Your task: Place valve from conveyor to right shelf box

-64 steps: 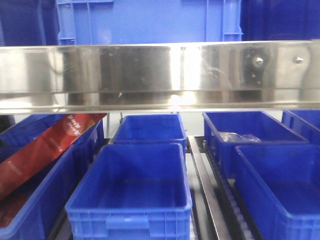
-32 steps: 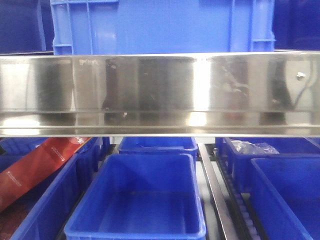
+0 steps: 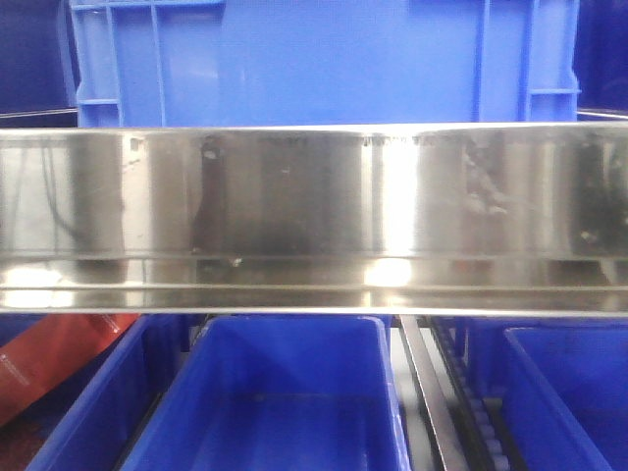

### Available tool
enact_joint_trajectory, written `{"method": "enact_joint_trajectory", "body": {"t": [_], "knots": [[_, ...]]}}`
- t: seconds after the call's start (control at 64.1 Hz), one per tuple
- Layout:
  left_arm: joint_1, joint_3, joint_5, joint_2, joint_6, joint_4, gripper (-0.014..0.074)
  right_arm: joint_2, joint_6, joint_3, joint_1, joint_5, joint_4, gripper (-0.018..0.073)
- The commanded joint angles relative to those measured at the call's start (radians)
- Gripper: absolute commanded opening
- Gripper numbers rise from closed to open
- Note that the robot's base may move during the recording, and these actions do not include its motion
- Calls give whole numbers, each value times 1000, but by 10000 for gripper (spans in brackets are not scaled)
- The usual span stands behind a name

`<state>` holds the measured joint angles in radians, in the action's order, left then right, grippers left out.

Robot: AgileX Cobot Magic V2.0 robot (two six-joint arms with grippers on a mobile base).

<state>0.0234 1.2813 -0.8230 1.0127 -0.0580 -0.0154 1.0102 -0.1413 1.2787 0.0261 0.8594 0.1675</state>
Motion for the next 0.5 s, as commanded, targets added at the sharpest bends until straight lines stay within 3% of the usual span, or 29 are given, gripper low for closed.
{"method": "enact_joint_trajectory", "body": {"t": [0.0,0.483], "knots": [[0,10,56,-8,-6,2,-111,-13,-6,10,-3,-60,-6,-153],[0,10,56,-8,-6,2,-111,-13,-6,10,-3,-60,-6,-153]]}}
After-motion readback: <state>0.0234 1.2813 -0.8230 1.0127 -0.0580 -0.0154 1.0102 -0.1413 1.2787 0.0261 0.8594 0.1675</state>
